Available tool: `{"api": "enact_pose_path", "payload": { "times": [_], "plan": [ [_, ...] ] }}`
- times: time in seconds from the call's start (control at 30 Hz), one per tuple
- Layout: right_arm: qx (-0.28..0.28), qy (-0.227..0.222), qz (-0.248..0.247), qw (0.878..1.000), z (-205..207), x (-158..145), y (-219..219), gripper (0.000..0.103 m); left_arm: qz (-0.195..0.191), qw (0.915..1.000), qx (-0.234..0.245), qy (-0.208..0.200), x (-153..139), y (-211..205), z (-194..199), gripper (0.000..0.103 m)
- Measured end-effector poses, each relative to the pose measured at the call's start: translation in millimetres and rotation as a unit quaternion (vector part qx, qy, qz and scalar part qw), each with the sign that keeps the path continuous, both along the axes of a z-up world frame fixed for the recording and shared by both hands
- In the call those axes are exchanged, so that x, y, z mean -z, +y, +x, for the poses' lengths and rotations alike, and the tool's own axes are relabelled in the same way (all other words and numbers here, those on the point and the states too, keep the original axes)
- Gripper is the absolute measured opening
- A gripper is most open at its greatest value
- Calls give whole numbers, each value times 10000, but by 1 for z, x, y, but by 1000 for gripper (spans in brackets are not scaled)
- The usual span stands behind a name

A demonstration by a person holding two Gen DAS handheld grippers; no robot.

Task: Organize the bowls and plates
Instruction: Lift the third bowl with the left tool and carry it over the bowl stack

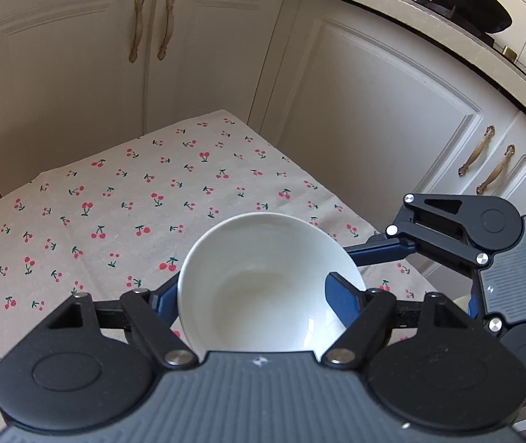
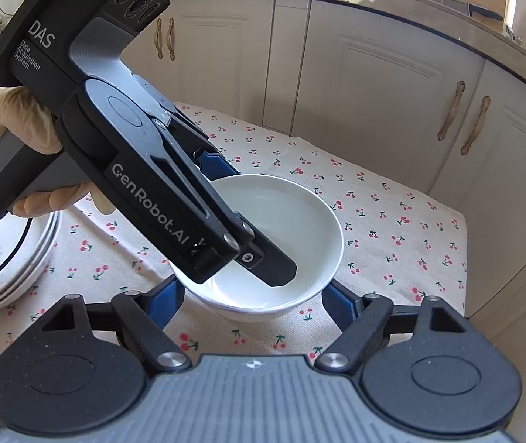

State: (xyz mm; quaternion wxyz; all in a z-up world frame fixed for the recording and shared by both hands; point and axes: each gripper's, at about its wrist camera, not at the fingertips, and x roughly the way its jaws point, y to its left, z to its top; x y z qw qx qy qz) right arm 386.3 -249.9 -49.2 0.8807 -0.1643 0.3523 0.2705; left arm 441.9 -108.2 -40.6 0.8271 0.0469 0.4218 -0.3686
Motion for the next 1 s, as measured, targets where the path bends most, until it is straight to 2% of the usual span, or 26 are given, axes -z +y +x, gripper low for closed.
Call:
{"api": "enact_pose_path", "payload": {
  "times": [0.6, 1.0],
  "plan": [
    [193, -122, 28, 9997, -93, -40, 7, 85, -31, 9995, 184, -248, -41, 3, -90, 78],
    [239, -175, 77, 9995, -144, -45, 14, 85, -78, 9991, 157, -379, -53, 10, -146, 79]
  ]
}}
